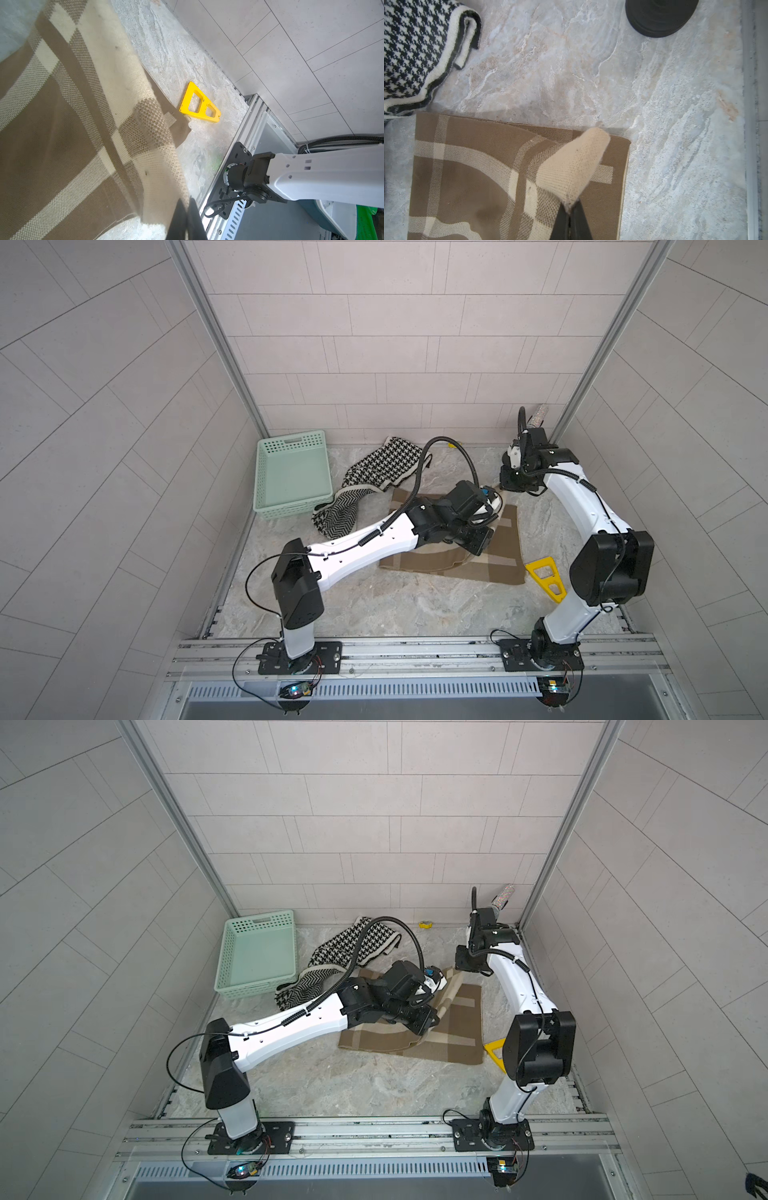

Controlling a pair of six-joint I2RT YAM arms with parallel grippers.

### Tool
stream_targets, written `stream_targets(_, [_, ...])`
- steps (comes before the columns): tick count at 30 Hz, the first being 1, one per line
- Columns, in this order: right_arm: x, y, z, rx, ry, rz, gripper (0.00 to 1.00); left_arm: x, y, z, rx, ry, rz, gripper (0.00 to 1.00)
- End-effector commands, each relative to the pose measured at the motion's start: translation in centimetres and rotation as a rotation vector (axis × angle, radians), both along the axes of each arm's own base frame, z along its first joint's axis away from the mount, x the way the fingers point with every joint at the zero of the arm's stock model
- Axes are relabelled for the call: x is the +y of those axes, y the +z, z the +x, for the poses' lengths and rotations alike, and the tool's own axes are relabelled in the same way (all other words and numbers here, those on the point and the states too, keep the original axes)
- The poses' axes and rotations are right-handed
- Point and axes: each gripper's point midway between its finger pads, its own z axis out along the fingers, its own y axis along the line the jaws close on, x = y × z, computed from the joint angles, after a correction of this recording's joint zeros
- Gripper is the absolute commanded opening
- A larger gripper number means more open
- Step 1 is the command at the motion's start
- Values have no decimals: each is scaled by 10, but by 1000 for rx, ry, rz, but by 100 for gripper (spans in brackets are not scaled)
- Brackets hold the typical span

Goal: Roll up the scarf and place it into the basket
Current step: Fold the scarf at the center of the board.

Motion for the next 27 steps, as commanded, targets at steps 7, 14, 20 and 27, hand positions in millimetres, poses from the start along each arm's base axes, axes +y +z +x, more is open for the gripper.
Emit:
stream_targets(7, [-38, -11, 1, -1, -65, -135, 0, -42, -42, -2, 57, -60, -13, 0])
stream_targets(14, [-53, -42, -4, 58, -85, -183, 0, -82, -100, -13, 165, -80, -35, 0])
stream_targets(20, [-67, -71, -4, 120, -118, -220, 4, -122, -128, -14, 270, -81, -125, 21])
stream_targets(27, [-116, -86, -16, 200, -285, -340, 31, -130, -110, -30, 270, -155, -198, 65])
